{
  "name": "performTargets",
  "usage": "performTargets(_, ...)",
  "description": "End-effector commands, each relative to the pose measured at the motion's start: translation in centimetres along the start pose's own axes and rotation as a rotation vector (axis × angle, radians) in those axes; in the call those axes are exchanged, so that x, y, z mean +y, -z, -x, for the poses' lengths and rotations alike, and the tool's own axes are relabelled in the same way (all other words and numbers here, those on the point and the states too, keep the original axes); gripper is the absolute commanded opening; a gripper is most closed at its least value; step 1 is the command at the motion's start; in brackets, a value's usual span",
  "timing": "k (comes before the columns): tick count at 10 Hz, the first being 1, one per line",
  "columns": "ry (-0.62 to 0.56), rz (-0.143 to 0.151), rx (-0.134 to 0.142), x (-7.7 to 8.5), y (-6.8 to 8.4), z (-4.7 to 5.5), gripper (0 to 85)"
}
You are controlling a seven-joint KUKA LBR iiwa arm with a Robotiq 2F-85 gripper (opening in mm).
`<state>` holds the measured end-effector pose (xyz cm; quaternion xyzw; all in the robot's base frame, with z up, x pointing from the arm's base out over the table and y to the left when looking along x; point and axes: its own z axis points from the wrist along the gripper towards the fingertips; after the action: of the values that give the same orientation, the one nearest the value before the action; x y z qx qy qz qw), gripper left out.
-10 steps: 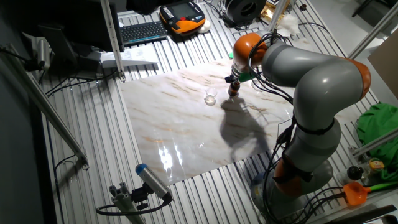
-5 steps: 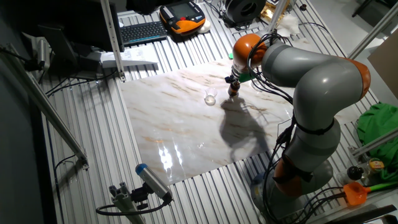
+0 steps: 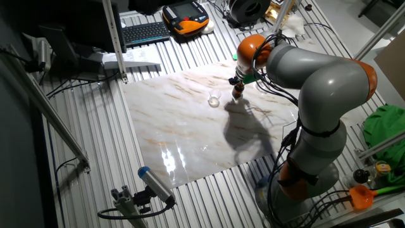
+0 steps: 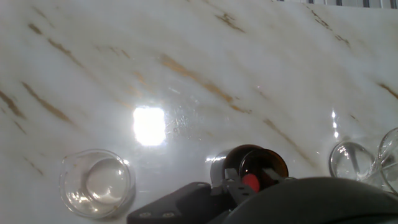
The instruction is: Transfer liquid using a dropper
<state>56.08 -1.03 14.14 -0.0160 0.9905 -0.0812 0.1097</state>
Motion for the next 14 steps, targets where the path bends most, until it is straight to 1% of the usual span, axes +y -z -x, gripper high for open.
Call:
performTargets(1,0.001,0.001,0.002,-0.01,-0.01,0.01,17.0)
performTargets(5,0.023,0.001,0.005,-0.04,-0.09,0.01,17.0)
performTargets(6,0.035,0.006,0.009,-0.04,-0.08,0.01,0.0)
performTargets(7,0.042,0.018,0.013,-0.05,-0.08,0.01,0.0)
performTargets(8,0.046,0.022,0.021,-0.05,-0.06,0.01,0.0)
performTargets(11,0.046,0.022,0.021,-0.04,-0.01,0.03,0.0)
performTargets(12,0.033,0.017,0.018,-0.04,0.0,0.02,0.0)
performTargets(13,0.023,0.005,0.011,-0.03,0.02,0.02,17.0)
performTargets(14,0.018,0.003,0.009,-0.04,0.04,0.02,17.0)
